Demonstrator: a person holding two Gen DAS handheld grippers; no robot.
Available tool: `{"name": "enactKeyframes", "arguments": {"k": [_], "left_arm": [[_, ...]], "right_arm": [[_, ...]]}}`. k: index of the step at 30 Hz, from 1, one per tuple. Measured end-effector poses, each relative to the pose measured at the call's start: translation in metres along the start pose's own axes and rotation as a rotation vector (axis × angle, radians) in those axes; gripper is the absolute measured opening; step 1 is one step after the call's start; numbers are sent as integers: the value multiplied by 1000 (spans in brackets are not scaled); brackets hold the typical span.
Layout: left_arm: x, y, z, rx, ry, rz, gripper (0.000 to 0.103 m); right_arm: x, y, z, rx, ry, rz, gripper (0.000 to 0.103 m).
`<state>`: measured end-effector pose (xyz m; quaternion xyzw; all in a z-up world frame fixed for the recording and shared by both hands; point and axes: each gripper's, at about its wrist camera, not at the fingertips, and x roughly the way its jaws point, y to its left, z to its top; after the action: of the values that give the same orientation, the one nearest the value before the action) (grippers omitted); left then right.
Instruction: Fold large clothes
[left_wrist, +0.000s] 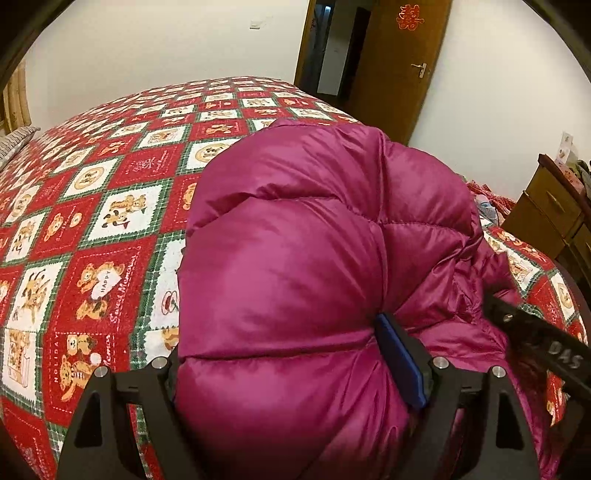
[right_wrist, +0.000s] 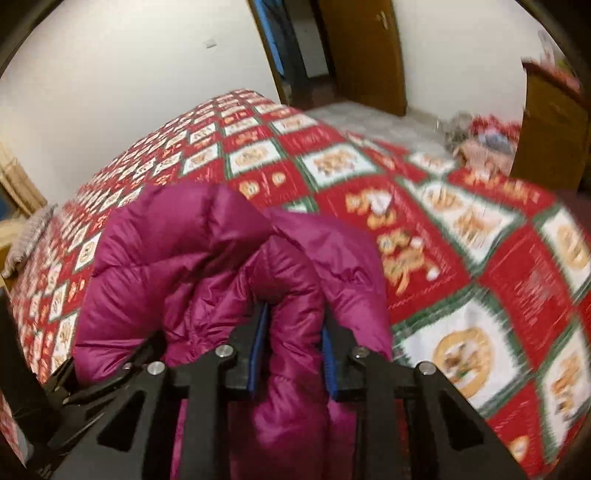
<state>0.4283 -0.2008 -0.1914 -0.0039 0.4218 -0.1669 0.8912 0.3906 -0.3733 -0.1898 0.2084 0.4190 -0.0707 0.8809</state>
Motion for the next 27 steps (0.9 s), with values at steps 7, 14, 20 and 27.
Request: {"name": "enactKeyframes", "arguments": {"k": [7,14,20,27], "left_arm": [[2,6,4,-28,32,-18,85],[-1,3,4,-1,43,-11,85],[-17,18,25,-34,22,-40,85],[-11,20,65,-8,-76,54,85]], "right_arm": [[19,22,-6,-124,-50,-94,31],[19,17,-7,-115,-52,-73,32],[19,16,-8,-118,-53,-63,32],[19,14,-7,-114,-54,-54,32]]}}
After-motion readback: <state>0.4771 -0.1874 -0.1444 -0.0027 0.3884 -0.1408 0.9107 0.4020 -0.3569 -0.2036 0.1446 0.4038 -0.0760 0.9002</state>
